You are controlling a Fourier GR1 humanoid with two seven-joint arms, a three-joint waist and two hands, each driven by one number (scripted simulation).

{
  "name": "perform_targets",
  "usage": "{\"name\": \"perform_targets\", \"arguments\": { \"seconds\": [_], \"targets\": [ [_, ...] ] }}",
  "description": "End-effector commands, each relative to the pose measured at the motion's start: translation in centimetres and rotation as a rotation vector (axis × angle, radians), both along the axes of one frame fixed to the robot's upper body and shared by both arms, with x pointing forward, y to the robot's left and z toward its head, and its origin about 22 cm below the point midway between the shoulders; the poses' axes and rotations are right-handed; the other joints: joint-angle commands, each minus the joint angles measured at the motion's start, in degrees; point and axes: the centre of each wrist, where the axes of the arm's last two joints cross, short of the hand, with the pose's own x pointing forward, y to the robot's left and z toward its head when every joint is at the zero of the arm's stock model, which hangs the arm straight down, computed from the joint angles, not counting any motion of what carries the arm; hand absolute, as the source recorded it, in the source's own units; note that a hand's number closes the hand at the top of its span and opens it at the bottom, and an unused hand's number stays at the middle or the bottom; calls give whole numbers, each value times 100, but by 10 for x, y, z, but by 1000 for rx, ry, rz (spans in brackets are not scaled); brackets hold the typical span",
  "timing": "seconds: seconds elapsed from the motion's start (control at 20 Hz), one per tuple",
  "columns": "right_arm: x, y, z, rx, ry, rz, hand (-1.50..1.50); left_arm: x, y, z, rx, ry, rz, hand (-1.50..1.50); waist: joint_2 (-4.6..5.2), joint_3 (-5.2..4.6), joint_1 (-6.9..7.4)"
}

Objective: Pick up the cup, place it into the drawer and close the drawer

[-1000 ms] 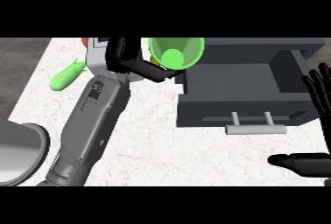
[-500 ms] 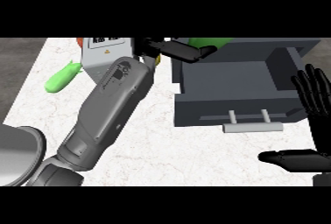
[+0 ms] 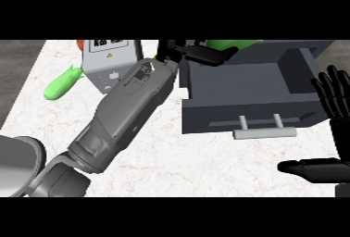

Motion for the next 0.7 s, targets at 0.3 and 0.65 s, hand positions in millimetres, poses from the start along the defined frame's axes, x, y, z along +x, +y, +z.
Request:
{"name": "perform_targets", "arguments": {
  "seconds": [0.3,0.65],
  "targets": [
    [9,-10,5,-1,-3,-19,-150,-7,-15,-20,184,59,39,150,17,4,-78],
    [0,16,1,-21,-20,42,-150,-6,-15,-31,289,93,47,-150,69,5,-256]
  ]
}}
